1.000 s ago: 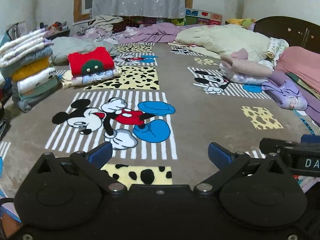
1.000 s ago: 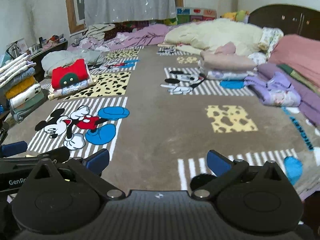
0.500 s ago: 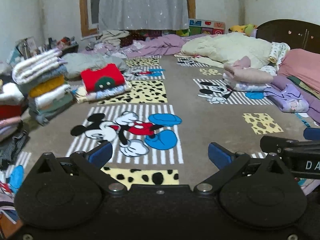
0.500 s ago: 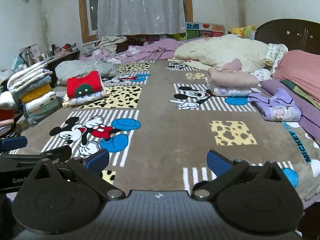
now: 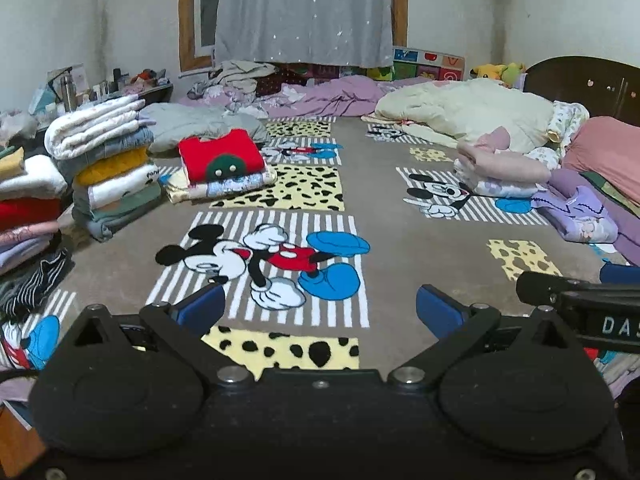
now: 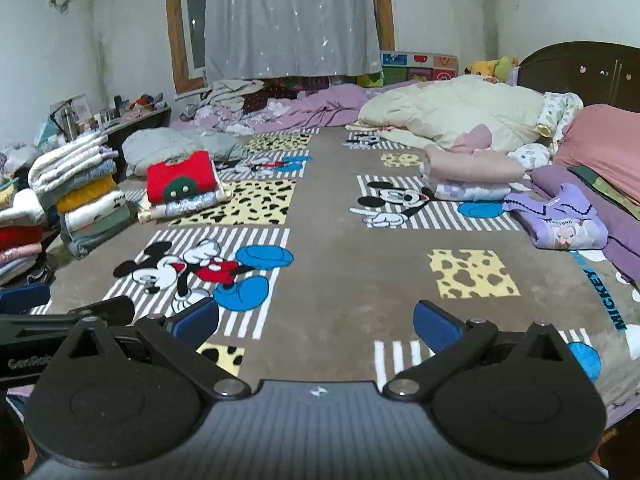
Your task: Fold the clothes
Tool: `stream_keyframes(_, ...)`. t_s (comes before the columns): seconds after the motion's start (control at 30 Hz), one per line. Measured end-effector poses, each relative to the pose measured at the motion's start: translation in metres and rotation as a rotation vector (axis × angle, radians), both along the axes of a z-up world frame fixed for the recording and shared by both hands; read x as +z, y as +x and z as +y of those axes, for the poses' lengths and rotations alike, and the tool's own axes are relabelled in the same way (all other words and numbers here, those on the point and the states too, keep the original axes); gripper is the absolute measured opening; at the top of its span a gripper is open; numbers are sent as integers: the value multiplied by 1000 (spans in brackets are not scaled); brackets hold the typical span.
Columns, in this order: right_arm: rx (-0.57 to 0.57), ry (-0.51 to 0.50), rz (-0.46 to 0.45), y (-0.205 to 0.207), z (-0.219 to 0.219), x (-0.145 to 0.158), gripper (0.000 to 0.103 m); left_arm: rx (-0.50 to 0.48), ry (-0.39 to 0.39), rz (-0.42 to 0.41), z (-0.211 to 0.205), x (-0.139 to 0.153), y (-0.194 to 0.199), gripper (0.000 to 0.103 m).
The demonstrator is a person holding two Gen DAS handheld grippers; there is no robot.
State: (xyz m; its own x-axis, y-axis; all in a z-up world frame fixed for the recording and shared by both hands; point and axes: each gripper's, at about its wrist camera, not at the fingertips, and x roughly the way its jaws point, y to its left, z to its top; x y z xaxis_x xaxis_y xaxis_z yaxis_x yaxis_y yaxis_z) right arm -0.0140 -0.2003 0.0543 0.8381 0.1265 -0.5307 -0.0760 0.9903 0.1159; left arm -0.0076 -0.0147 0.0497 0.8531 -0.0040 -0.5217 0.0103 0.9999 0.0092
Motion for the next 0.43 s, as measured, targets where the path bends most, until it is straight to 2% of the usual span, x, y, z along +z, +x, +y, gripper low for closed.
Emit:
stream_keyframes(0.13, -4, 6, 23, 2, -2, -7, 103, -1, 29, 4, -7, -2, 5, 103)
stream_keyframes(0.43, -28, 5, 44, 14, -6, -16, 103, -14, -3, 21, -3, -7, 14, 103)
